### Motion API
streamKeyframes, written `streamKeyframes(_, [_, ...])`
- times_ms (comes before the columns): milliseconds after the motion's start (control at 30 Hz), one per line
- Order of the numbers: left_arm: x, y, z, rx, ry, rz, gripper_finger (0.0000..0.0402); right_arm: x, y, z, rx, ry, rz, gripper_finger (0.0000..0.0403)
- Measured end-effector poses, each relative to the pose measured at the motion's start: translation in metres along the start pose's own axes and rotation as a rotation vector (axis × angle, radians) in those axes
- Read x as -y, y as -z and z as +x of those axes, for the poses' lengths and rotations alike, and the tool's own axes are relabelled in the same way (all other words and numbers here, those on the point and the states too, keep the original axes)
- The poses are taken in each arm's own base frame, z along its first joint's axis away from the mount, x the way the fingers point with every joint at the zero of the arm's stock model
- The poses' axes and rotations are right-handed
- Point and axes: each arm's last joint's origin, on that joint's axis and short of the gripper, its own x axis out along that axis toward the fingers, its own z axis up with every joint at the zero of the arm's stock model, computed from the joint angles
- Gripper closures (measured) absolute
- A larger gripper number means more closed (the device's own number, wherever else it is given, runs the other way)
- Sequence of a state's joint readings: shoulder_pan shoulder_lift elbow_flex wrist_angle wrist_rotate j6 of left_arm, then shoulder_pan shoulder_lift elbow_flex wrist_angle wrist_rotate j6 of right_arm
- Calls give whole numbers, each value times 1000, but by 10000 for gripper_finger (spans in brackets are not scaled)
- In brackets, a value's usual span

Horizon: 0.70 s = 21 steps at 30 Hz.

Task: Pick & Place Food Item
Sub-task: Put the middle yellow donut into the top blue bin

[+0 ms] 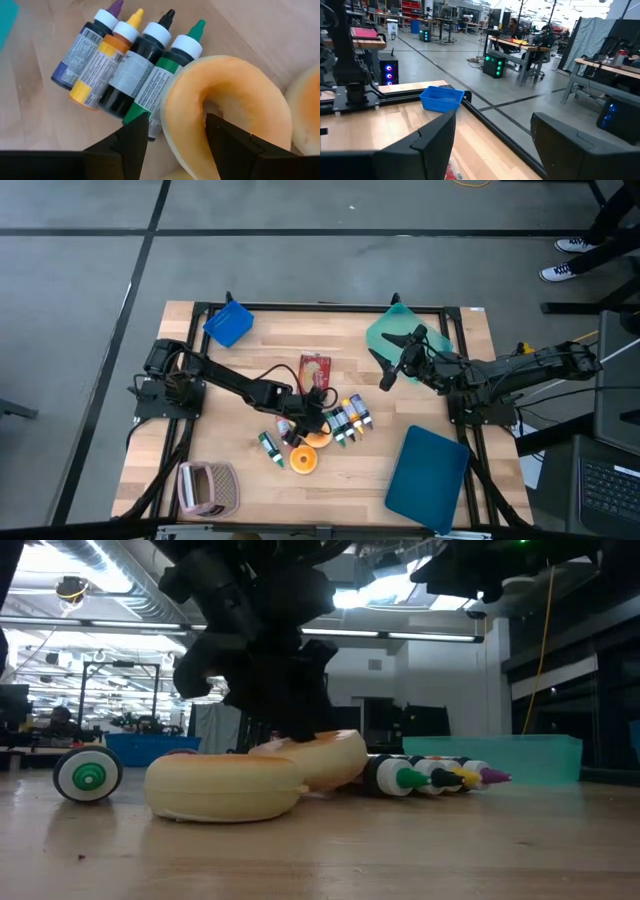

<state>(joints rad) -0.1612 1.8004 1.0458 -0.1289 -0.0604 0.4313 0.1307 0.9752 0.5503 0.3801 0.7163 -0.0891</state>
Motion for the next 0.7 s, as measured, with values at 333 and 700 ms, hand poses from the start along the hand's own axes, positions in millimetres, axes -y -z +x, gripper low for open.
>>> streamKeyframes(333, [-3, 7, 7, -19, 34, -65, 208, 0, 0, 0, 2, -15, 4, 149])
streamKeyframes(700, [-2, 11, 17, -22, 84, -124, 220, -1, 0, 0, 3, -26, 9, 149])
